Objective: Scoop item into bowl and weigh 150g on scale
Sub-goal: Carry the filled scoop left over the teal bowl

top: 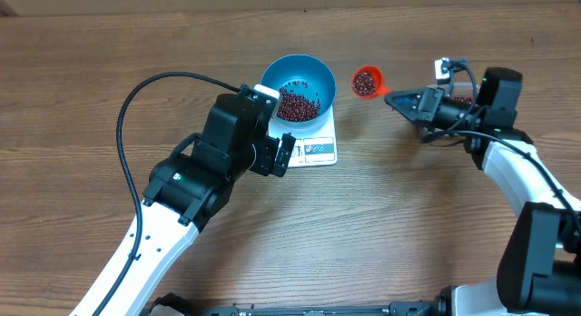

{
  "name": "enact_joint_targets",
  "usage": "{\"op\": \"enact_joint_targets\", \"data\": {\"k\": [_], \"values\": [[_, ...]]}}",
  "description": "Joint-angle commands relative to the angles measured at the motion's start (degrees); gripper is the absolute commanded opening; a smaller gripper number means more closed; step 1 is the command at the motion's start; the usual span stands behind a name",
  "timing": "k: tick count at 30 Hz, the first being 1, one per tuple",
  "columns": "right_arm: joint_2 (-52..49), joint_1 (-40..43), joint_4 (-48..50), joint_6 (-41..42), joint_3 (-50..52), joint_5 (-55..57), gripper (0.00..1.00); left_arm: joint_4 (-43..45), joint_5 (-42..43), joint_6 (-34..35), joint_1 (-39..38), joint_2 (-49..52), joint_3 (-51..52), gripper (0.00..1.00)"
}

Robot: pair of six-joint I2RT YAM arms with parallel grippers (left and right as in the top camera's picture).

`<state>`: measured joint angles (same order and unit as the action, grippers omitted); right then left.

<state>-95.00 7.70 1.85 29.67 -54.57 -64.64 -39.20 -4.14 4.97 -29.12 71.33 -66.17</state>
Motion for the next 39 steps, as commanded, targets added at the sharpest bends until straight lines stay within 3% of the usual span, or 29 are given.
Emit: {"op": "enact_joint_targets", "data": {"k": [1,21,39], "values": [[-0.28,-2.78,4.28,6.14,-0.2,2.34,0.04,0.07,-0.5,-0.26,0.24,0.24,-1.49,0.99],[-0.28,-18.64,9.68,7.13,-0.17,29.79,0.04,0.07,-0.52,-0.26,0.24,0.24,-1.49,0.99],[-0.28,-27.58,12.68,-17.75,-0.17,44.06,0.04,0.07,-0.5,-0.26,0.24,0.24,-1.49,0.99]]}}
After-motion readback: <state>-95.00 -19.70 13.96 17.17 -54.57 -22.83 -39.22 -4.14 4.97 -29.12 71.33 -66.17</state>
